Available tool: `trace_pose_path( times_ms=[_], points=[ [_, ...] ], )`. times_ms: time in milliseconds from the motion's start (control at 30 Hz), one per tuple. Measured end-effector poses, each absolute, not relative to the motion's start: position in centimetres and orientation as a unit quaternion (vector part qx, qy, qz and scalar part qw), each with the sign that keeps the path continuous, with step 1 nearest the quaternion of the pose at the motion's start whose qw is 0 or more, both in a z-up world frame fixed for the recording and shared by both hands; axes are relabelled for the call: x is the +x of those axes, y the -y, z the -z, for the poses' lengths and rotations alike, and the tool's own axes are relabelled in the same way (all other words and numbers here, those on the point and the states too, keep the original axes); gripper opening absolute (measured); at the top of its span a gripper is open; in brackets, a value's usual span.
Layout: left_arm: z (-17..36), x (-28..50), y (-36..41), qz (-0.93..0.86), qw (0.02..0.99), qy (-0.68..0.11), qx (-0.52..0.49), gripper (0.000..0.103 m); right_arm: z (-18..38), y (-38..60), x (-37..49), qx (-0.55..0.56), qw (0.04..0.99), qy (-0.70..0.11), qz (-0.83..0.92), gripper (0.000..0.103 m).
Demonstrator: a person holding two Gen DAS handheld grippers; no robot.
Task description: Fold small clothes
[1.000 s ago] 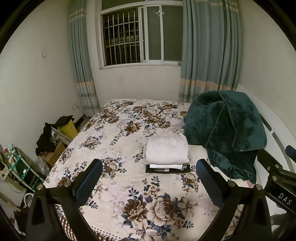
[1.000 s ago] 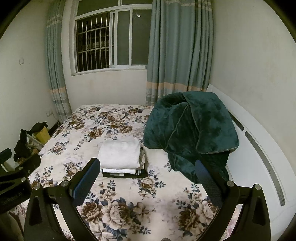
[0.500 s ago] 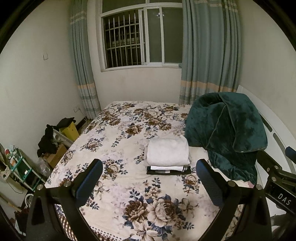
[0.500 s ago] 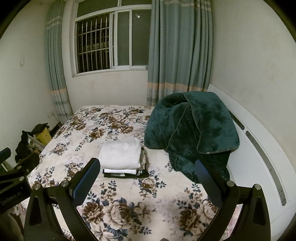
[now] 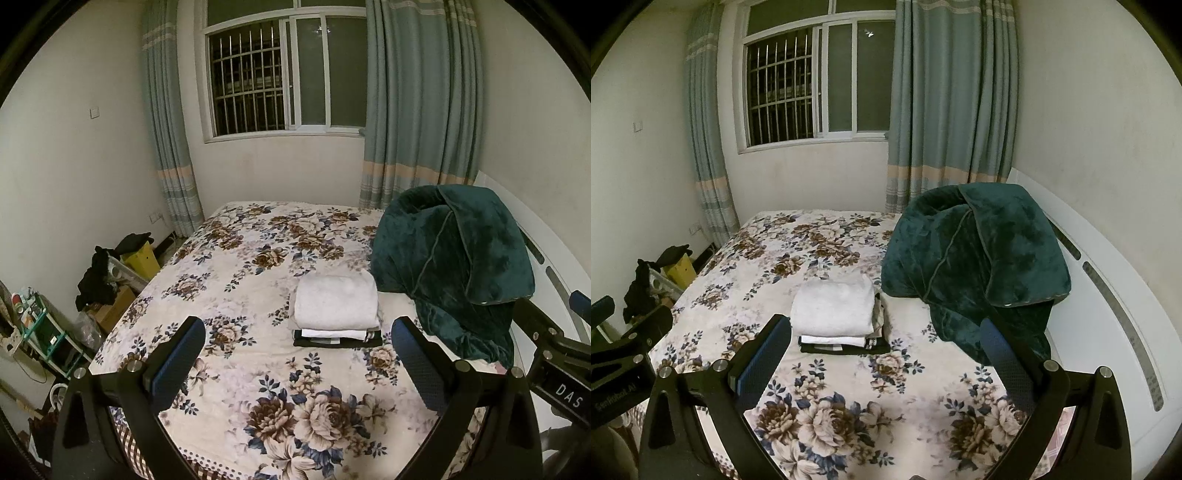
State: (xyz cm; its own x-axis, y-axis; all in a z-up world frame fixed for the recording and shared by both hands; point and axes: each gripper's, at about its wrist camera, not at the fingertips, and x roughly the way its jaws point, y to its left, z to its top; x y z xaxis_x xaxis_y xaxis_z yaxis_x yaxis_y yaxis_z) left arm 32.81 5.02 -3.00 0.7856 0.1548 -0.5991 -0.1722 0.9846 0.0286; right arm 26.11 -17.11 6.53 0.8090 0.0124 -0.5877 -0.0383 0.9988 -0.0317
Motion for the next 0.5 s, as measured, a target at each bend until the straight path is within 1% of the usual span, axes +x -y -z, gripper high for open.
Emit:
trace_pose_path(
  times_ms=[500],
  points=[
    [2.6, 31.6, -5.7, -0.095, 0.945, -0.311, -0.018, 0.103, -6.4, 17.0, 25.5, -0.024, 0.952, -0.306, -0.011, 0.103]
  ],
)
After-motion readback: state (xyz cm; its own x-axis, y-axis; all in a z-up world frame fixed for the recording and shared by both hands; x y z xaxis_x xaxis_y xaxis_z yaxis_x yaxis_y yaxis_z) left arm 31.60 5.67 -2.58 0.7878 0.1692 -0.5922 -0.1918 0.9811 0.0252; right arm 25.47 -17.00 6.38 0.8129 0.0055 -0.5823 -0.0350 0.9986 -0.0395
